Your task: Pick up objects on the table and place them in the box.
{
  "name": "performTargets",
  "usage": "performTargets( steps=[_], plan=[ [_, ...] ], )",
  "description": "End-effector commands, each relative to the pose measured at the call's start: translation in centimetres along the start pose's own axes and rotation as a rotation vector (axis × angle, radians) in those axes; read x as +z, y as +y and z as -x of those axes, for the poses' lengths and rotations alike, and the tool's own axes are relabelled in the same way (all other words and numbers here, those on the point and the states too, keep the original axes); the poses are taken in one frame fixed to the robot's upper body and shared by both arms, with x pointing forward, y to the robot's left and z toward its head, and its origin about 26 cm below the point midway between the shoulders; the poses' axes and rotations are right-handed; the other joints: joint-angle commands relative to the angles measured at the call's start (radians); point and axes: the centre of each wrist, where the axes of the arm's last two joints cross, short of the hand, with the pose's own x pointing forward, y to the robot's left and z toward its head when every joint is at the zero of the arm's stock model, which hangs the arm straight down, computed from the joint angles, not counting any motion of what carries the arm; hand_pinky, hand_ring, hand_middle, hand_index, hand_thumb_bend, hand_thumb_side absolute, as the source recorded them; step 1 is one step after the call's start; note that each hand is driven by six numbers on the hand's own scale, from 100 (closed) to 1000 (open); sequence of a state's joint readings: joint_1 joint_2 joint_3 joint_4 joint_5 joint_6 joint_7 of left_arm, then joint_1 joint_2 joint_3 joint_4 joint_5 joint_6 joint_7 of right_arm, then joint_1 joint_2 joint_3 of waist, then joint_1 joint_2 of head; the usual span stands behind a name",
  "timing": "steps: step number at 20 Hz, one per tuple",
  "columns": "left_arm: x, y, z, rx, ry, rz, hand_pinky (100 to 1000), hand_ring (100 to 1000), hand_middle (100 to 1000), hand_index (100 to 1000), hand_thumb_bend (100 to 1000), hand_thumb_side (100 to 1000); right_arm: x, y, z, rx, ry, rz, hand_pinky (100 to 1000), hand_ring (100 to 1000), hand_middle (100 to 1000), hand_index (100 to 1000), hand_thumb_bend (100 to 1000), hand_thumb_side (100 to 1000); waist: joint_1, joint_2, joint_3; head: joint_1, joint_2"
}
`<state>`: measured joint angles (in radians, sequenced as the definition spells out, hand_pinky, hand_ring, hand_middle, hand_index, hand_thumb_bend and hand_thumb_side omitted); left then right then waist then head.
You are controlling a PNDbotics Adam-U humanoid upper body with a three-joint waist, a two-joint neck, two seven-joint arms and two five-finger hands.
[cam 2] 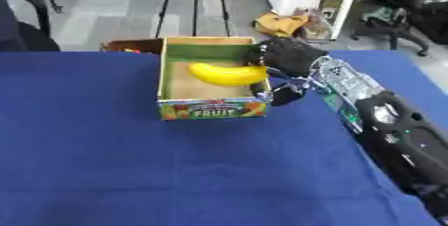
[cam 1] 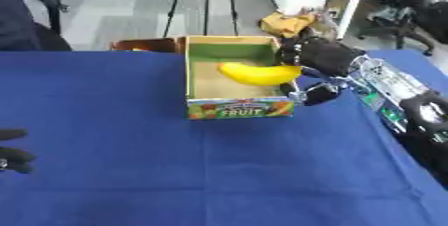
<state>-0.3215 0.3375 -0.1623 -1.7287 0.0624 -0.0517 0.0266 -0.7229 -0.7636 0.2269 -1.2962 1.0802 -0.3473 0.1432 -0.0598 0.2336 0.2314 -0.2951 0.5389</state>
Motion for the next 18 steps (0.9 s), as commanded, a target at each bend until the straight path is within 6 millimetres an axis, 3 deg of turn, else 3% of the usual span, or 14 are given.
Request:
performTargets(
  steps=[1,9,18],
  plan=[
    [-0.8,0.3,-1.3,-0.017,-0.048,0.030,502,552,688,719,566,827,0.8,-0.5,2.8,0.030,0.089,0.006,766,799,788,781,100,384,-0.002,-0.011,0.025,-0.034,-0.026],
    [-1.8,-0.4,-2.7,0.000,-0.104,0.064,502,552,689,720,569,825,2.8,2.3,6.2,-0.044,0.257,-0.055,750,814,785,785,100,342,-0.011,-0.002,0.144,-0.144,-0.064],
    [-1.8,-0.3,-3.3,0.002,-0.117,0.063,501,551,689,720,574,827,4.9,5.7,7.9,-0.162,0.358,-0.155,743,831,788,832,100,342,-0.006,0.010,0.188,-0.209,-0.080]
  ],
)
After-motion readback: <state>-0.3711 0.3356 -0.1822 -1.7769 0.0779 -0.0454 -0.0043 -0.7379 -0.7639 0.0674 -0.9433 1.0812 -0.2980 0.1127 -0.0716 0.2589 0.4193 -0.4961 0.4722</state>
